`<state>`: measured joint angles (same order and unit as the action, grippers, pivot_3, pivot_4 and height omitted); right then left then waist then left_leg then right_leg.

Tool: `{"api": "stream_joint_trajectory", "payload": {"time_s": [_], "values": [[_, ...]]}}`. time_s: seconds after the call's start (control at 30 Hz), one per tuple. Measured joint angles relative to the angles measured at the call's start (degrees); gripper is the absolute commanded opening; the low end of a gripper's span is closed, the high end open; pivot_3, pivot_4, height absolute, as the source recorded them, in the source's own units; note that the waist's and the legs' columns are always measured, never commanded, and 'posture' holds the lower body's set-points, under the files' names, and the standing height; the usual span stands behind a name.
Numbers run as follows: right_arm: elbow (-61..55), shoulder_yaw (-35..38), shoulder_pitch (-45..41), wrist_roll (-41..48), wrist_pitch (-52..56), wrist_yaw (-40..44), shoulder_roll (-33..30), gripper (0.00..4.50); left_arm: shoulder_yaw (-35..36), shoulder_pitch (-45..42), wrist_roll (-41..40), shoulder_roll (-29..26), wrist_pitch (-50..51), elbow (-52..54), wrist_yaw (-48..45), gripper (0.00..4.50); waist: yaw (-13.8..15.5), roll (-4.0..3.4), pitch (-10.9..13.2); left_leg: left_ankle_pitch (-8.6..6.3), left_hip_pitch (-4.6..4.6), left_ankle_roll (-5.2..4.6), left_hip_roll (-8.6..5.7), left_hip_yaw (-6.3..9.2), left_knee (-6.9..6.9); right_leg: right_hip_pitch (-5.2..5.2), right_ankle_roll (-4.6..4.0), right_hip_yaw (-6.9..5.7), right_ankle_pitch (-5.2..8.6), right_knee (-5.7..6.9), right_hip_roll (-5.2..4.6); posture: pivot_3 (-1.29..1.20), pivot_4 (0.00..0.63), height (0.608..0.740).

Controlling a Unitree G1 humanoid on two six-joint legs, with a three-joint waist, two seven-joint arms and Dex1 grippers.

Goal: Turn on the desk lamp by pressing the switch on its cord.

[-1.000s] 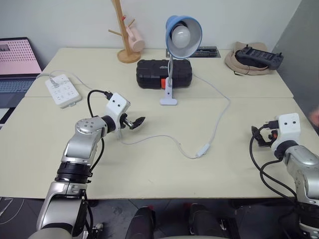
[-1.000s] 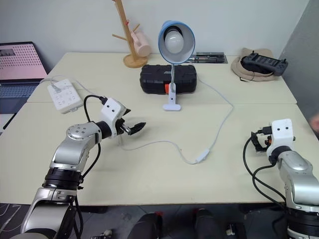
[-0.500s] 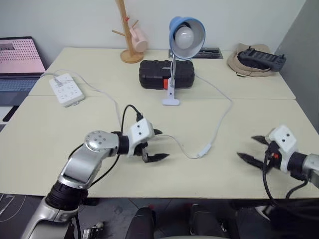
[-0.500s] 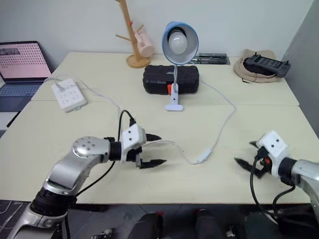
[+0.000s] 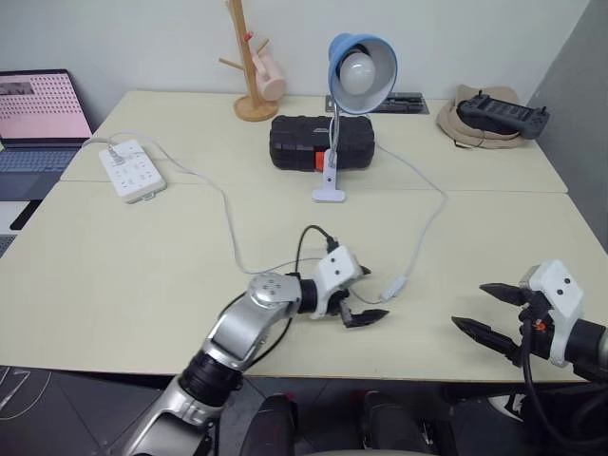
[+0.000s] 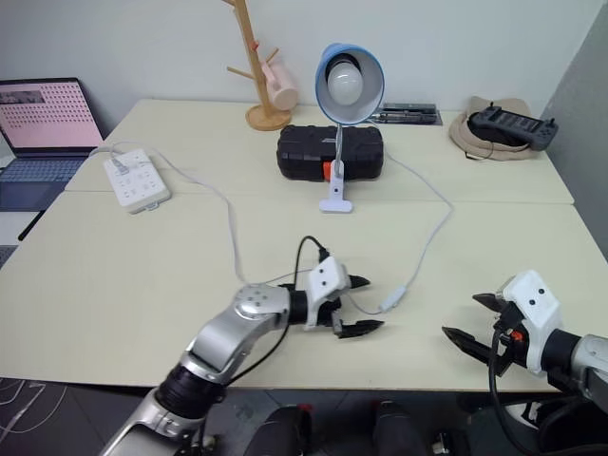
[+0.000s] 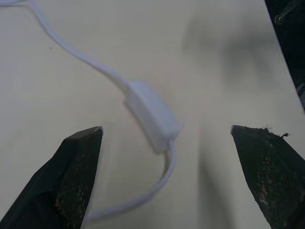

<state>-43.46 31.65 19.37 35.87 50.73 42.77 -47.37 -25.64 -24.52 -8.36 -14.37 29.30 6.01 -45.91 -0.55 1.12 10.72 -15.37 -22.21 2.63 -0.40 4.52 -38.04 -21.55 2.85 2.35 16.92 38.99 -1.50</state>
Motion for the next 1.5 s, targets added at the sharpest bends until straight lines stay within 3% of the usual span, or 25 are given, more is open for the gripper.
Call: {"api": "stream_joint_trajectory", "payload": {"time_s": [0.2, 0.23, 0.83, 1.07, 1.2, 1.33, 1.4, 1.5], "values": [[-0.14, 0.84, 2.02, 0.11, -0.21, -1.31, 1.58, 4.46, -1.65, -2.25, 3.23, 1.37, -2.57, -5.39, 1.26, 4.5, 0.0, -0.08, -0.04, -0.01, 0.21, 0.0, 0.05, -0.05, 0.08, 0.15, 0.18, 0.07, 0.13, -0.03, 0.1, 0.0, 0.15, 0.74], [-0.16, 0.92, 2.07, 0.14, -0.29, -1.56, 1.74, 4.5, -1.98, -2.28, 3.57, 1.46, -2.96, -5.85, 1.33, 4.14, 0.0, -0.08, -0.04, -0.01, 0.22, 0.0, 0.05, -0.04, 0.07, 0.16, 0.15, 0.09, 0.12, -0.03, 0.1, 0.0, 0.15, 0.74], [-0.39, 1.45, 2.58, 0.87, -1.46, -4.15, 2.87, 4.5, -2.71, -3.09, 6.01, 2.01, -7.35, -8.6, 0.21, 0.37, 0.13, -0.07, -0.04, -0.01, 0.22, -0.01, 0.04, -0.02, 0.08, 0.17, 0.2, 0.05, 0.14, -0.04, 0.08, 0.0, 0.15, 0.74], [-1.41, 1.47, 2.4, 1.69, -1.37, -5.35, 2.88, 4.5, -1.96, -3.96, 5.3, 2.59, -6.89, -9.96, -0.13, 0.36, 0.16, -0.07, -0.04, -0.01, 0.21, -0.01, 0.04, -0.01, 0.08, 0.17, 0.21, 0.06, 0.15, -0.05, 0.08, 0.0, 0.15, 0.74], [-1.39, 0.74, -0.05, 4.5, -0.73, -6.38, 4.19, 4.5, 7.22, -7.2, -3.9, 3.84, 6.21, -10.33, -1.04, 0.36, -0.05, -0.06, -0.03, -0.02, 0.21, -0.02, 0.11, 0.0, 0.08, 0.14, 0.23, 0.0, 0.16, -0.05, 0.15, 0.0, 0.15, 0.74], [0.51, -2.25, -6.3, 10.33, 1.28, -10.09, 9.43, 4.5, 19.76, -11.79, -17.21, 3.36, 22.12, -9.51, -2.15, 0.36, -0.44, -0.06, -0.03, -0.01, 0.2, -0.02, 0.09, 0.06, 0.14, 0.14, 0.2, -0.01, 0.16, -0.05, 0.13, 0.0, 0.15, 0.74], [5.06, -4.05, -15.18, 18.94, 3.53, -18.5, 19.65, 4.5, 28.99, -14.05, -28.07, 2.22, 36.13, -9.52, -2.77, 0.36, -1.32, 0.08, 0.05, -0.01, 0.18, -0.01, 0.2, 0.15, 0.1, 0.04, 0.13, 0.01, 0.13, -0.01, 0.18, 0.0, 0.15, 0.74], [9.83, -8.66, -21.62, 30.51, 6.24, -27.74, 26.57, 4.5, 38.57, -15.64, -38.88, 2.0, 49.94, -9.12, -2.19, 0.36, -1.48, -0.17, 0.01, -0.01, 0.18, -0.01, 0.2, 0.16, 0.17, -0.03, -0.1, 0.05, 0.06, 0.08, 0.09, 0.0, 0.15, 0.74]]}}
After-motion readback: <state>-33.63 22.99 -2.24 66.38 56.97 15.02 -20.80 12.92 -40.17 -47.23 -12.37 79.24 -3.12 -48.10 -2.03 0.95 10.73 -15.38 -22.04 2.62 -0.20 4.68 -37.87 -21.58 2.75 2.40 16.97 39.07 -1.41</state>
